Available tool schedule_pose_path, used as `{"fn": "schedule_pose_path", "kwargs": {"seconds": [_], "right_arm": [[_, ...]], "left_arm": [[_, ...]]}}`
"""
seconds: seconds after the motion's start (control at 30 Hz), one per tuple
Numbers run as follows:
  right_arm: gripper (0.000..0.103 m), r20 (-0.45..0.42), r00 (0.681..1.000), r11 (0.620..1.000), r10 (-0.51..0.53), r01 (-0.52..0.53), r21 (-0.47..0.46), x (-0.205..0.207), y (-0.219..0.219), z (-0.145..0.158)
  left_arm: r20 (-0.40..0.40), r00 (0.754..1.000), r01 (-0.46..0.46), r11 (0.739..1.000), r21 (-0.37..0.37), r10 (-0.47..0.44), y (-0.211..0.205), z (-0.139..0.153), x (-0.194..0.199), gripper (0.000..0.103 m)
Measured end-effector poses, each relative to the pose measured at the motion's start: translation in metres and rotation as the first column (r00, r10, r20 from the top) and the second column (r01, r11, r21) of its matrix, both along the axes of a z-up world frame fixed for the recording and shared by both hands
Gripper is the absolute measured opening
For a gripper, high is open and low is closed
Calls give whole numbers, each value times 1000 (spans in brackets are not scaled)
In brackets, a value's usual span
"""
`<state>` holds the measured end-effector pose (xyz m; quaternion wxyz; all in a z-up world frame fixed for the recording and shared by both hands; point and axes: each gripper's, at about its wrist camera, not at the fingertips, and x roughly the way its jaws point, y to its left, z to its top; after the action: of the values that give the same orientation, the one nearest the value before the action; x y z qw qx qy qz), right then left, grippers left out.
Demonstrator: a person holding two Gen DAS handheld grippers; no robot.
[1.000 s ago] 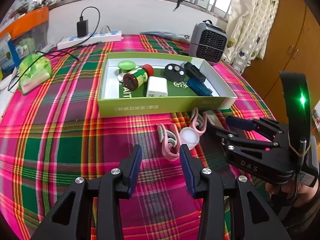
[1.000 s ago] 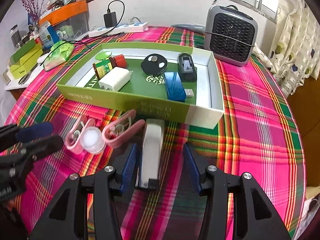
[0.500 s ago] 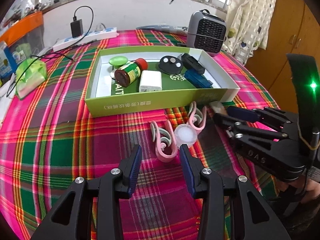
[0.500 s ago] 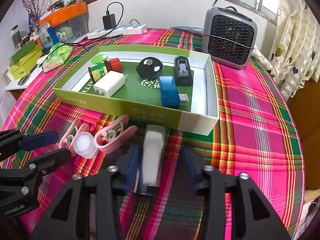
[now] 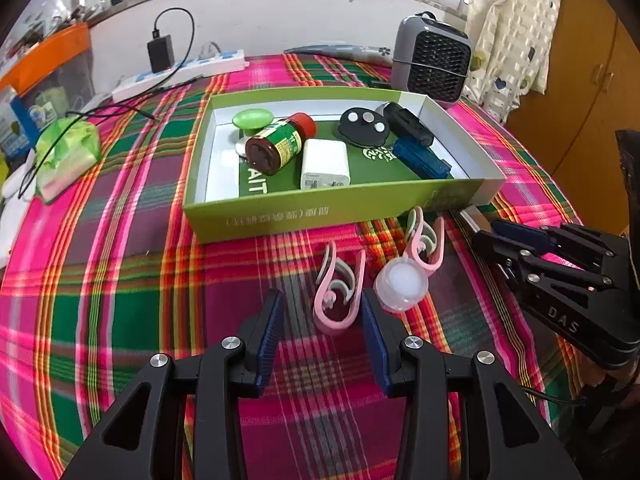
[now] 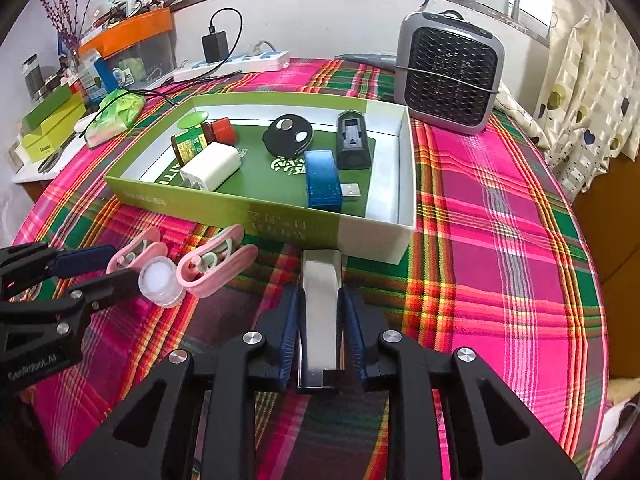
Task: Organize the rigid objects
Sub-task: 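Close the right tool on the silver stapler while the left tool approaches the pink clips, then hold the silver stapler in the right tool while the left tool grips a pink clip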
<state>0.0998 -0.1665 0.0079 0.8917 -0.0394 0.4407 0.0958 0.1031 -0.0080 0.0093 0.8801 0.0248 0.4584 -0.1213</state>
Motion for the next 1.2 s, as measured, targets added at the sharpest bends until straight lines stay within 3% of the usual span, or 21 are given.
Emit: {"fn": "schedule_pose_path", "kwargs": {"seconds": [0.7, 0.97, 1.2], "right_arm": [[25, 1, 1000, 1000, -14, 14, 16, -2, -11, 1], [25, 5, 1000, 1000, -12, 12, 20, -2, -10, 1], [25, 6, 1000, 1000, -10, 10, 26, -2, -11, 1]], "left_arm": [[26, 1000, -12, 1000, 7, 11, 1, 0, 13, 38], [34, 999, -33, 999, 7, 33, 3, 0, 13, 26], [37, 999, -39, 999, -3, 39, 4, 0, 12, 22]]}}
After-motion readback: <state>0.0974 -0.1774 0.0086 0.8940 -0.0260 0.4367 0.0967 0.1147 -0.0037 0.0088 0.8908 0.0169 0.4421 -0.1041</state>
